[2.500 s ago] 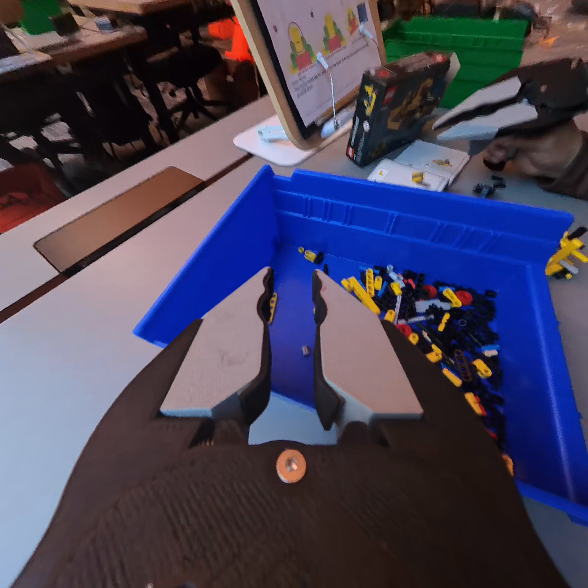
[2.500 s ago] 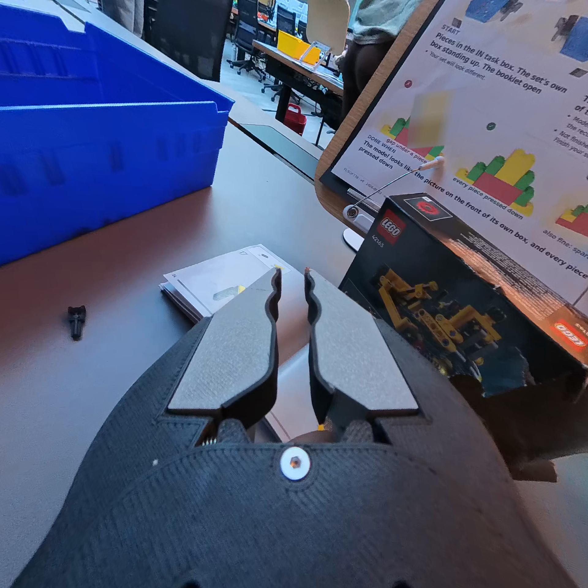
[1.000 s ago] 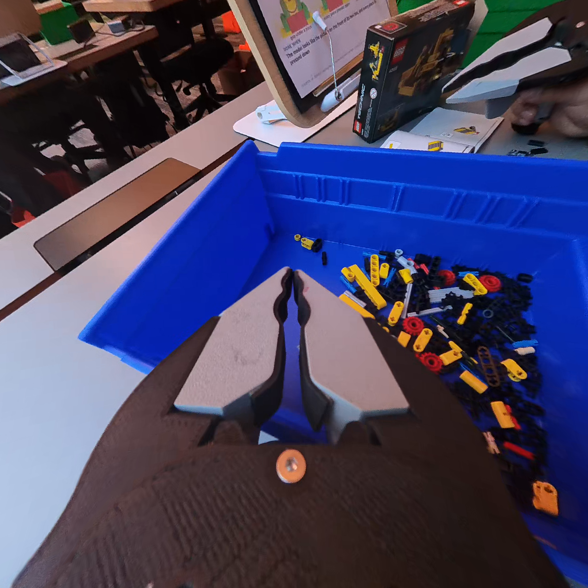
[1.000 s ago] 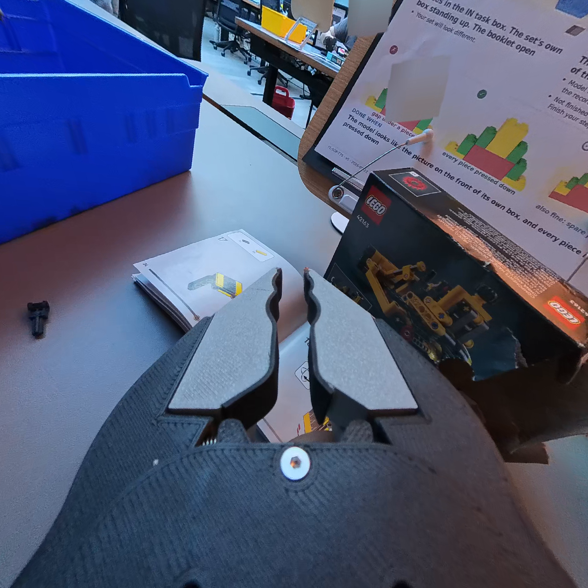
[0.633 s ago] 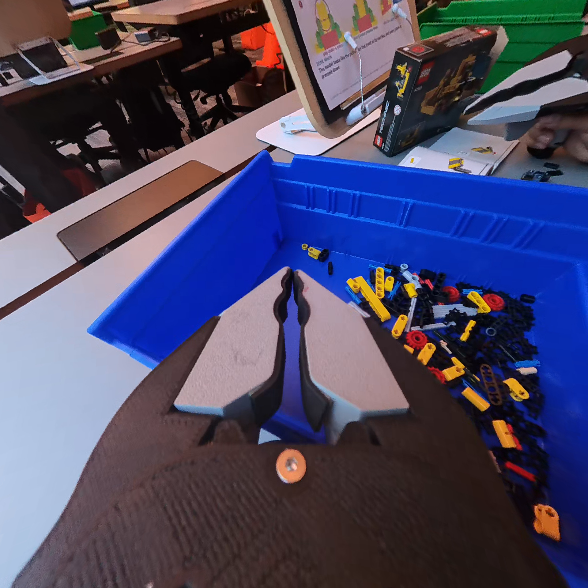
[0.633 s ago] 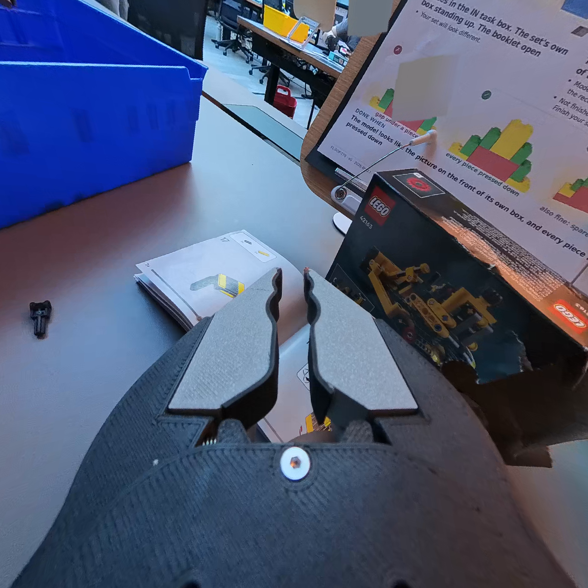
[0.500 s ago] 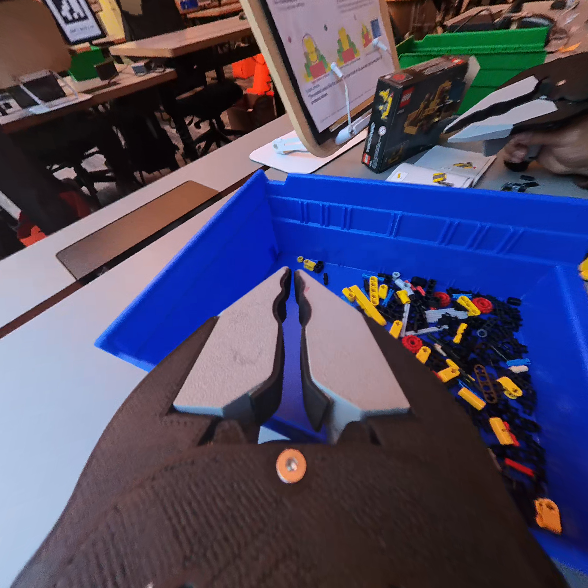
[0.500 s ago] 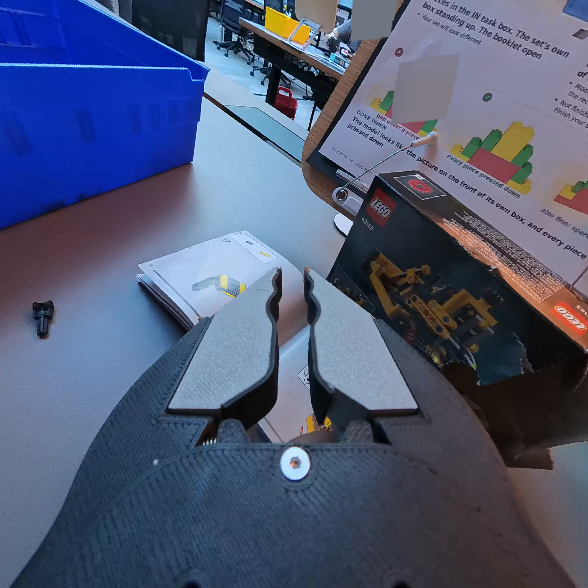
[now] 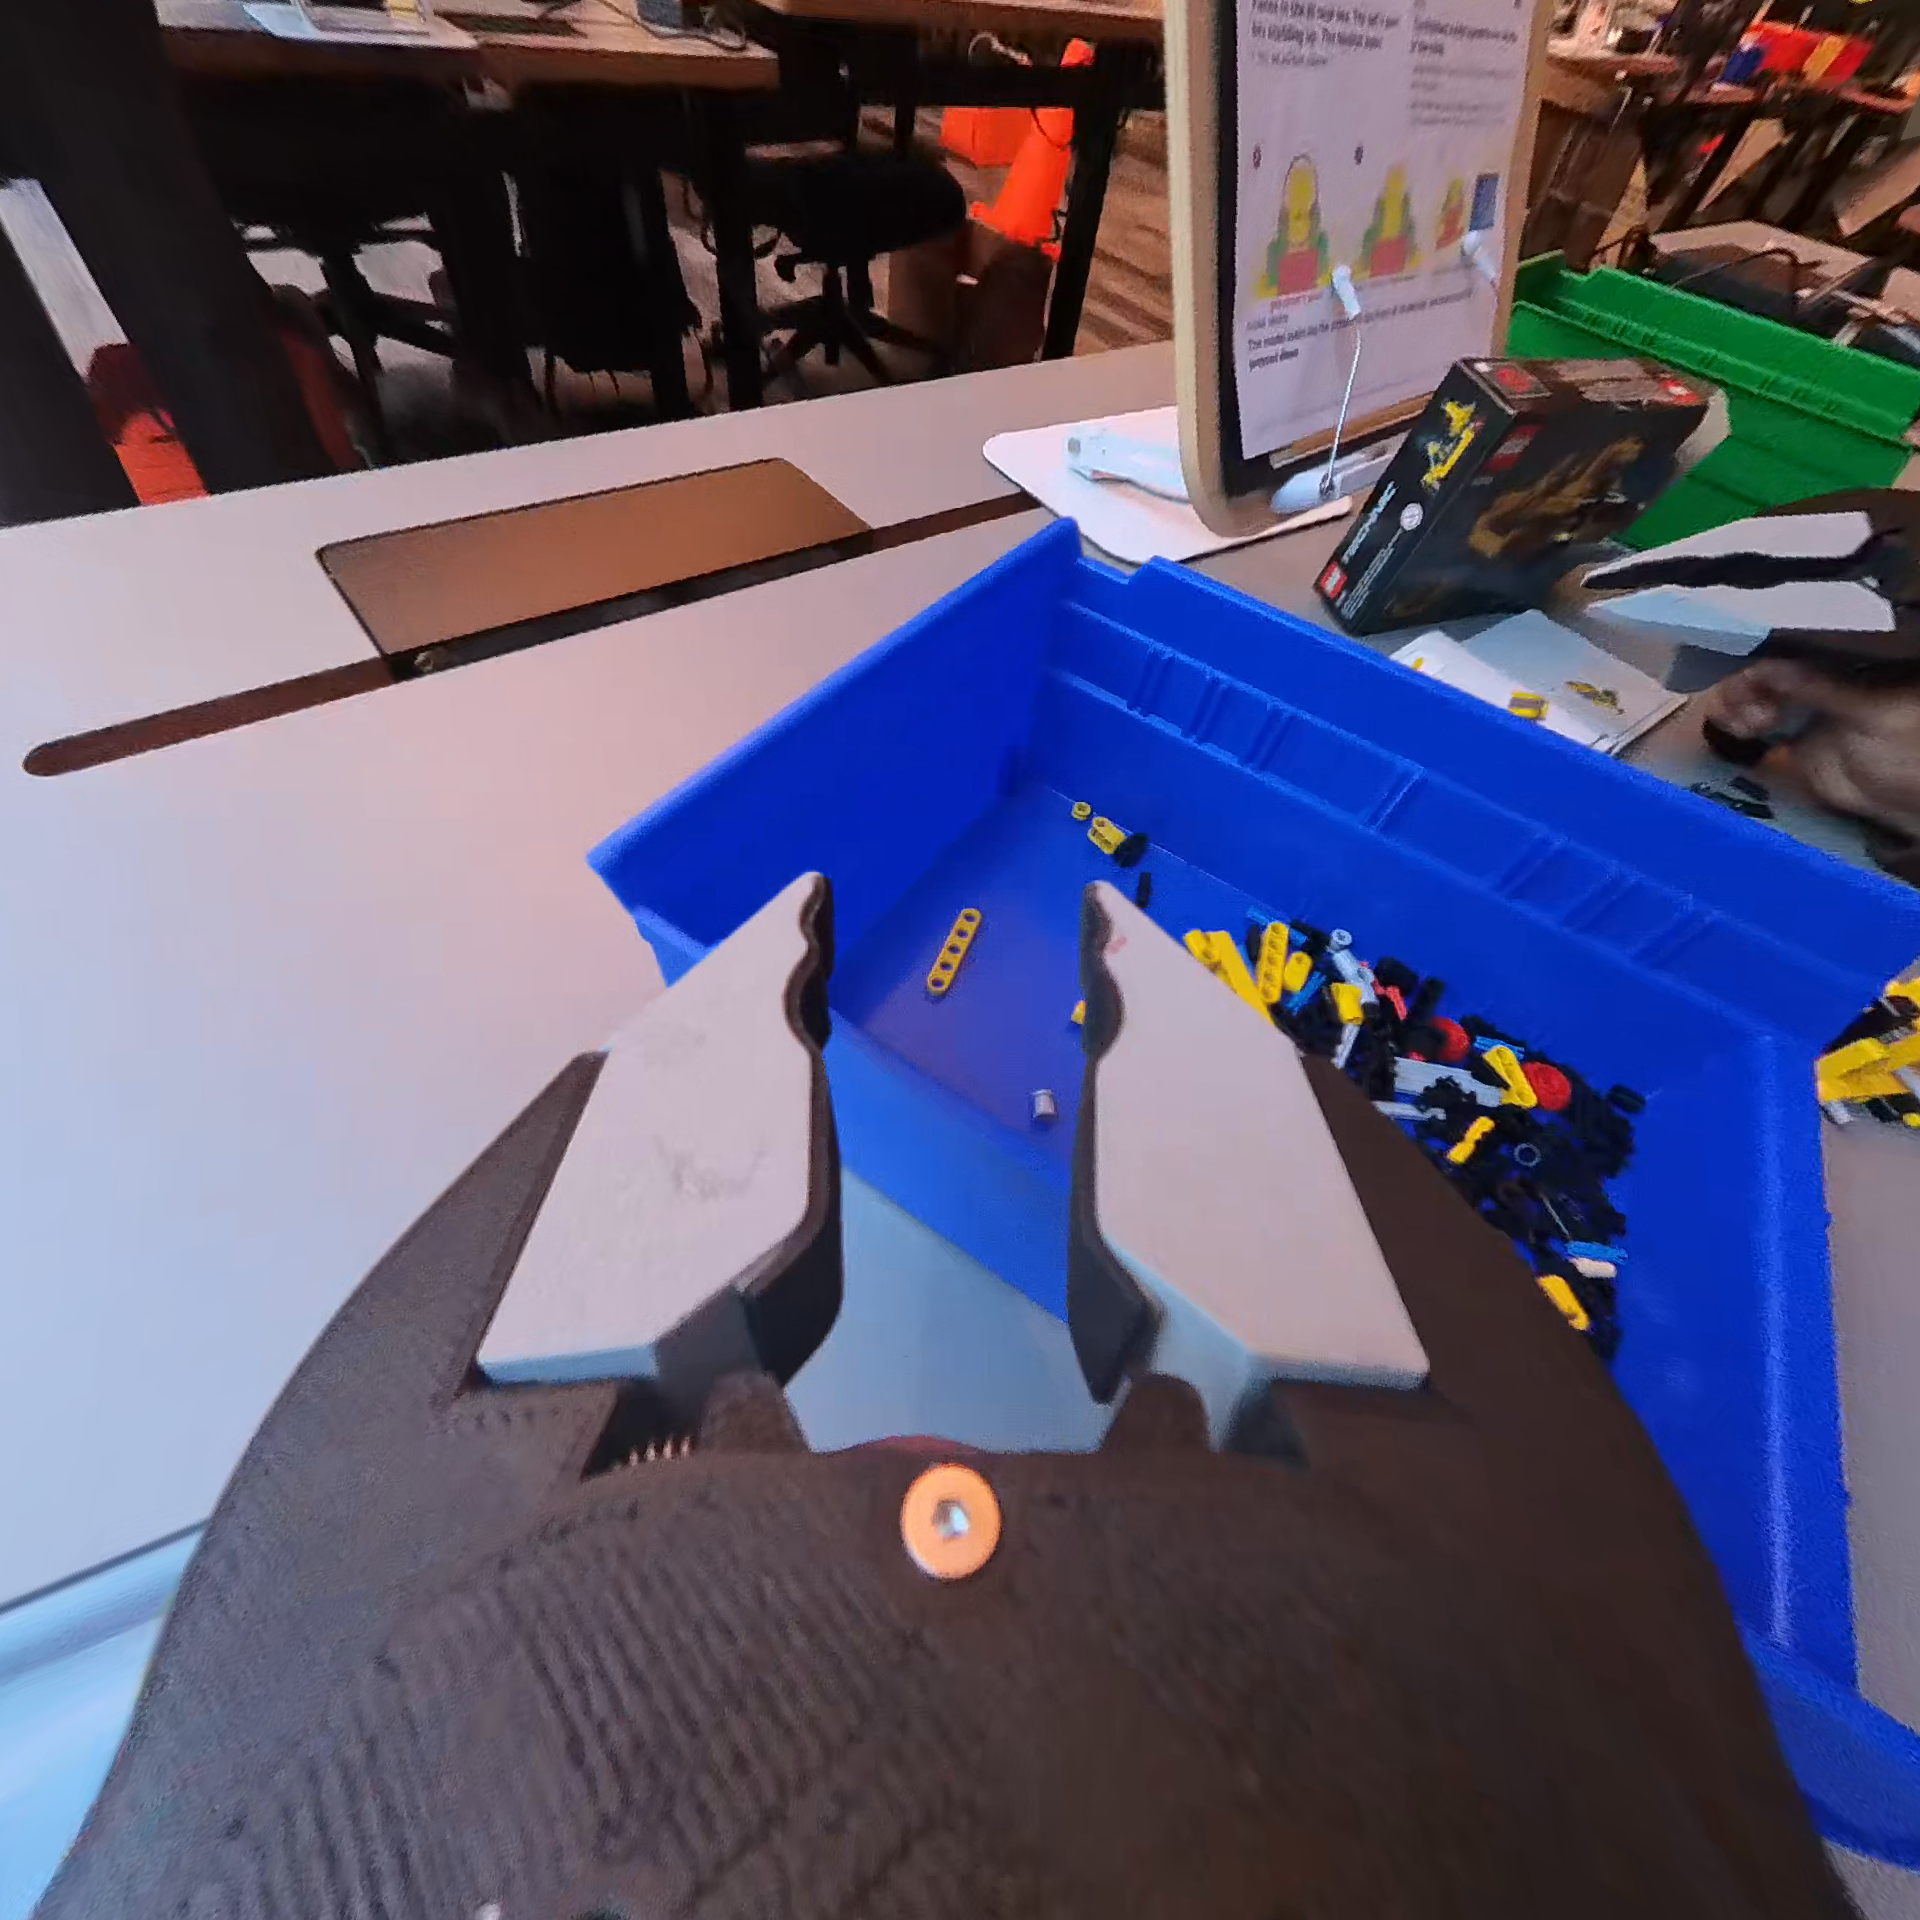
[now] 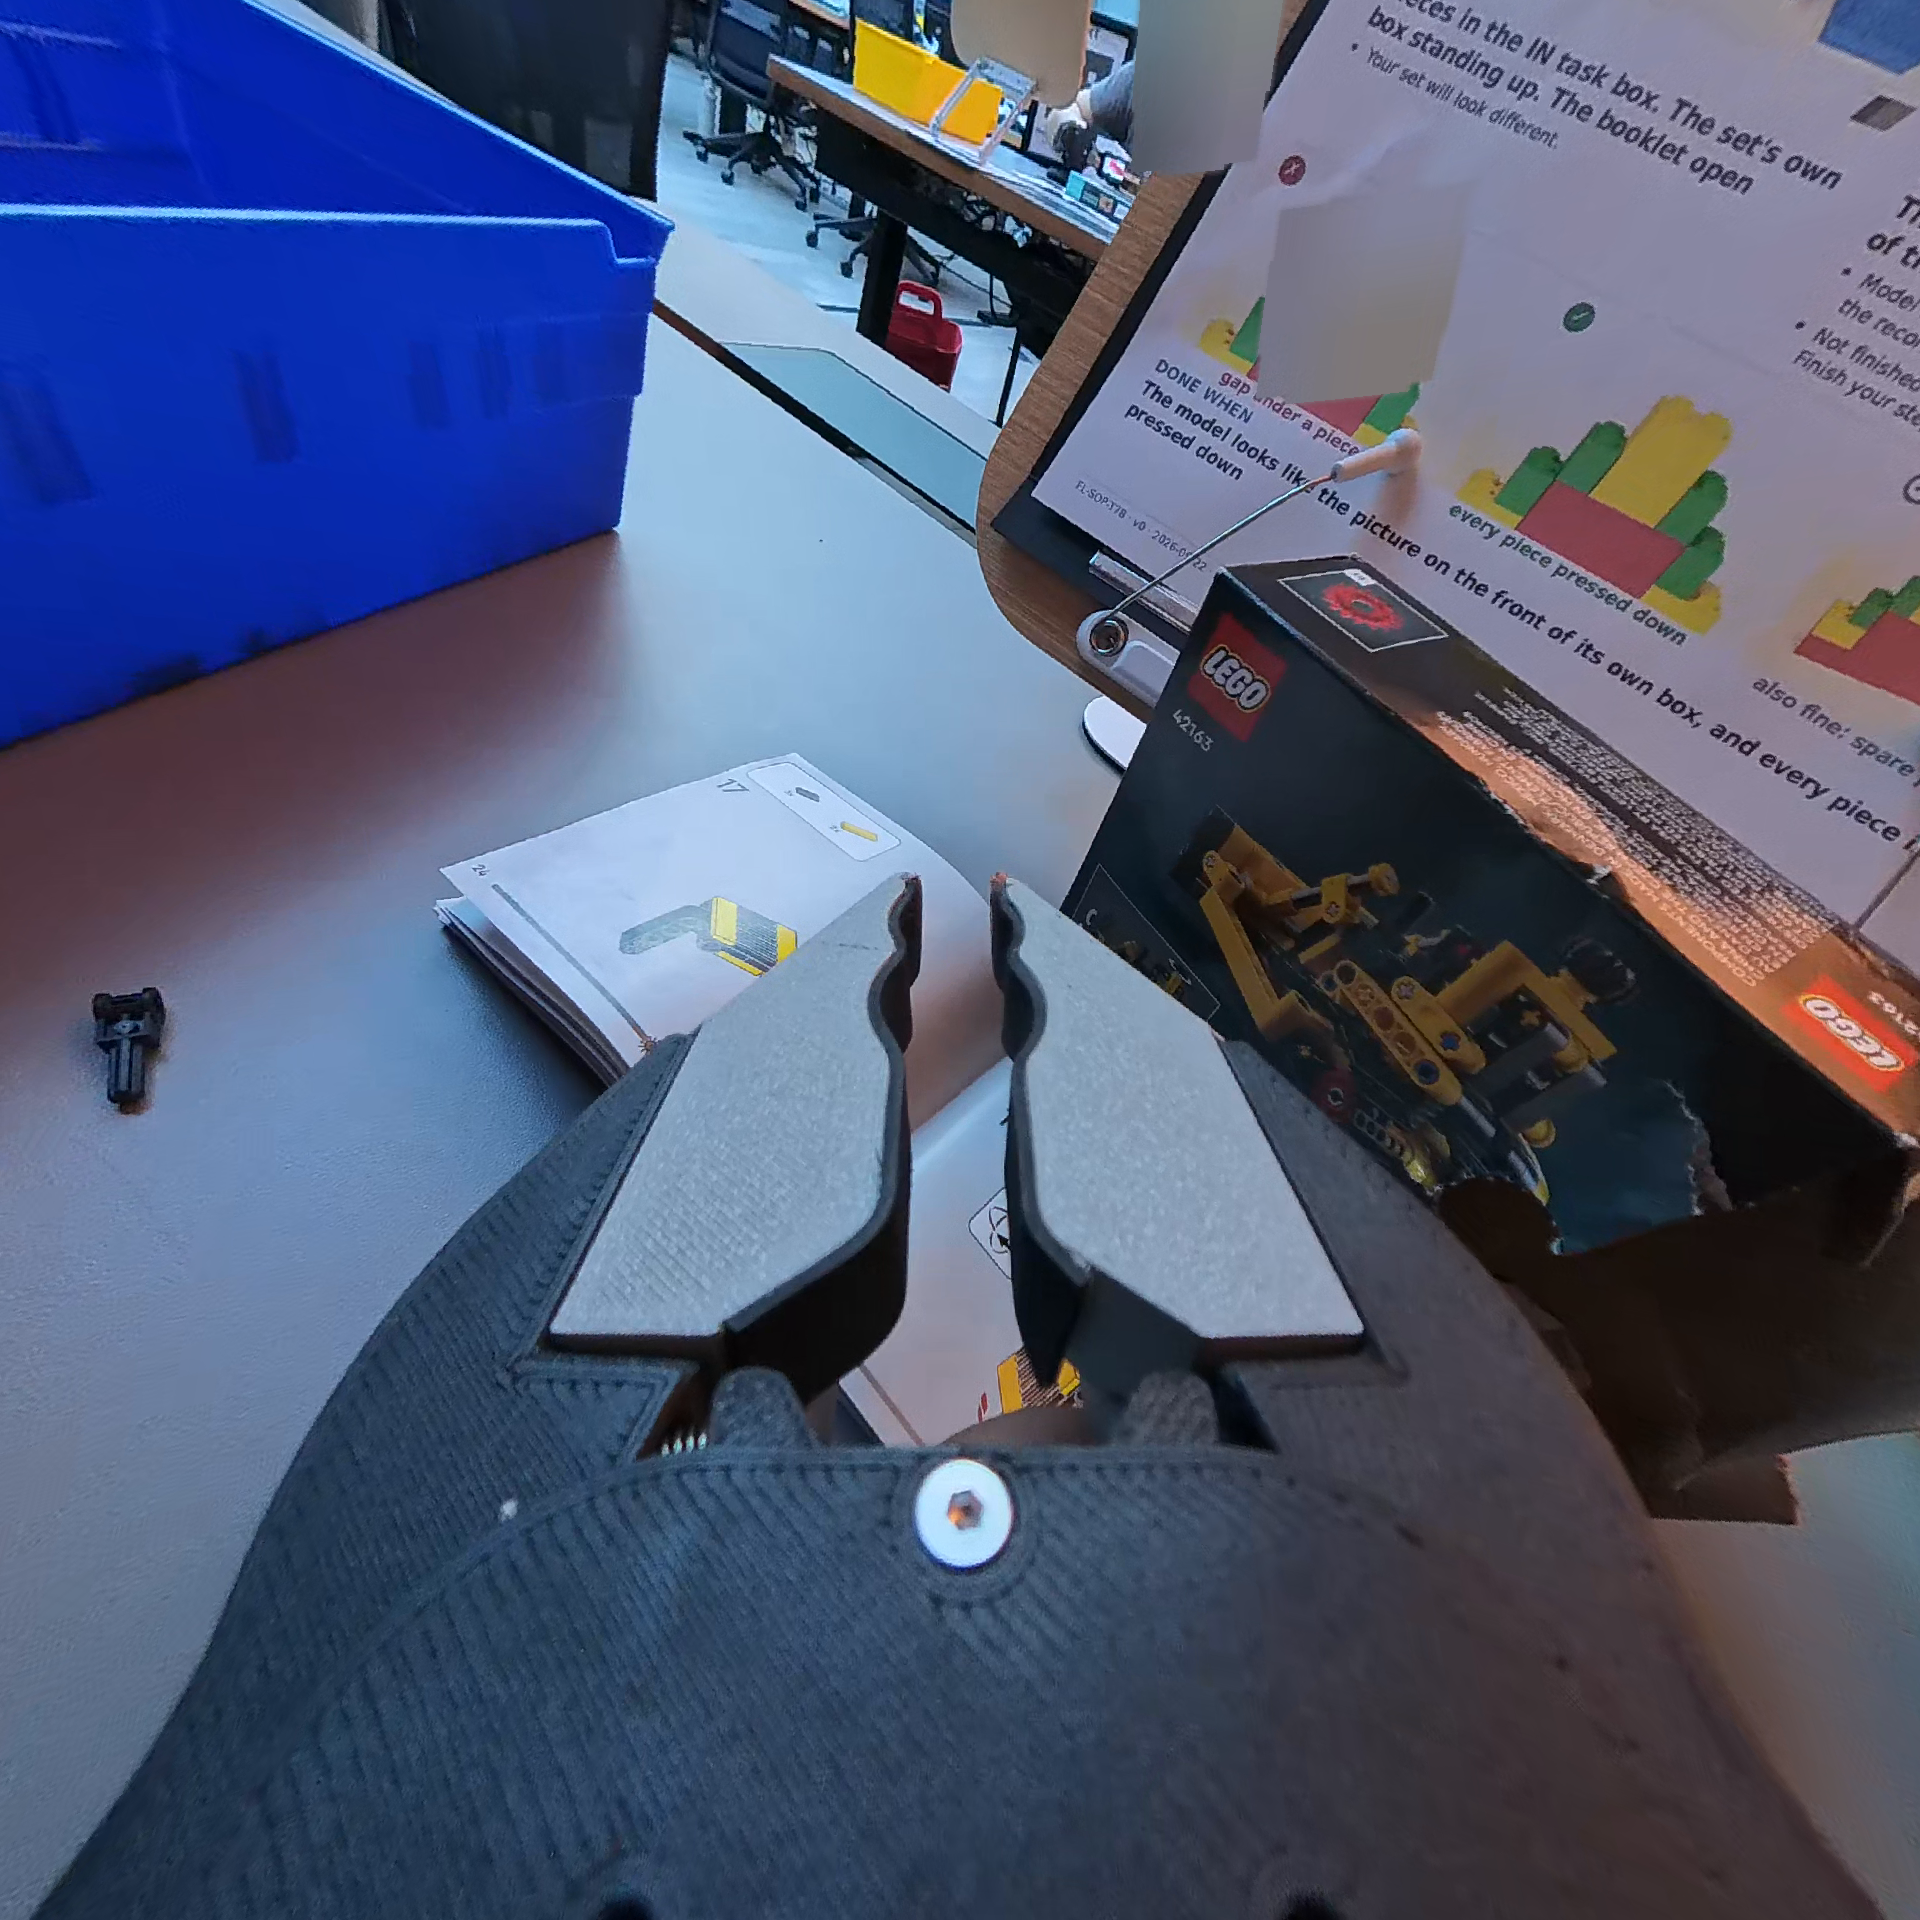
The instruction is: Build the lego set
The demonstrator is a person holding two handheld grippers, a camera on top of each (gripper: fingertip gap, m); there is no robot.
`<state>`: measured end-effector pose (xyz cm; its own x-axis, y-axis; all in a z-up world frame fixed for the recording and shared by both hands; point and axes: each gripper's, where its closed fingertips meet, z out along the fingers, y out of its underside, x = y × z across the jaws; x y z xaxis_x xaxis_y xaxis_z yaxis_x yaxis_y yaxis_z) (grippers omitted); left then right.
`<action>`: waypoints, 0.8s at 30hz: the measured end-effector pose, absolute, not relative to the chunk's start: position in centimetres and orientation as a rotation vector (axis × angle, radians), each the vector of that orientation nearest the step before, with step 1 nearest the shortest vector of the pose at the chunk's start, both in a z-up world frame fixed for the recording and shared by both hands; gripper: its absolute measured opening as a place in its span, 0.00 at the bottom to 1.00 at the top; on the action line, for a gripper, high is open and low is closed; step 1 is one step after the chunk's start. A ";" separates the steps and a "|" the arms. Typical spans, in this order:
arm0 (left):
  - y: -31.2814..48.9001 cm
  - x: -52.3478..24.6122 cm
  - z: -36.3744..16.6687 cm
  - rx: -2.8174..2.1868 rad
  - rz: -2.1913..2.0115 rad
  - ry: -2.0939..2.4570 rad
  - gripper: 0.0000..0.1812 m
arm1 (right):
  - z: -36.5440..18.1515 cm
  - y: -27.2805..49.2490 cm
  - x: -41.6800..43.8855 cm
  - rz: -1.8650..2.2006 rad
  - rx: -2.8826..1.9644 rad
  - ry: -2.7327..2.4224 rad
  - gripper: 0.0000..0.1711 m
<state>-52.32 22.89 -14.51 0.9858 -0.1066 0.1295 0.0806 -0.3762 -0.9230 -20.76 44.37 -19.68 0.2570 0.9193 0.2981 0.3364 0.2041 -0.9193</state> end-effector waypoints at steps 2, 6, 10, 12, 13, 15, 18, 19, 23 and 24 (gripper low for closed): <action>22.9 -52.8 -14.8 -1.954 -0.177 0.004 0.27 | -19.7 44.4 -20.7 0.628 -1.354 -1.298 0.06; 23.1 -53.4 -15.4 -1.971 -0.111 0.009 0.20 | -19.7 44.4 -20.8 0.632 -1.357 -1.299 0.06; 23.1 -53.9 -15.9 -1.989 -0.070 0.006 0.18 | -19.8 44.3 -20.8 0.633 -1.355 -1.305 0.06; 23.2 -53.9 -15.9 -1.986 -0.074 0.004 0.17 | -19.8 44.2 -20.9 0.634 -1.355 -1.307 0.06; 23.2 -53.9 -15.9 -1.985 -0.074 0.004 0.17 | -19.8 44.3 -20.9 0.635 -1.356 -1.307 0.06; 23.2 -53.9 -15.9 -1.980 -0.071 0.006 0.17 | -19.8 44.3 -20.9 0.637 -1.357 -1.307 0.06; 23.3 -53.7 -15.9 -1.975 -0.080 0.010 0.16 | -19.8 44.3 -20.8 0.638 -1.357 -1.306 0.06; 23.3 -53.7 -15.9 -1.974 -0.077 0.011 0.15 | -19.8 44.3 -20.8 0.638 -1.357 -1.306 0.06; 23.4 -53.6 -15.8 -1.972 -0.064 0.015 0.14 | -19.8 44.4 -20.8 0.638 -1.359 -1.304 0.06; 23.4 -53.6 -15.8 -1.972 -0.061 0.015 0.14 | -19.8 44.4 -20.8 0.638 -1.360 -1.303 0.06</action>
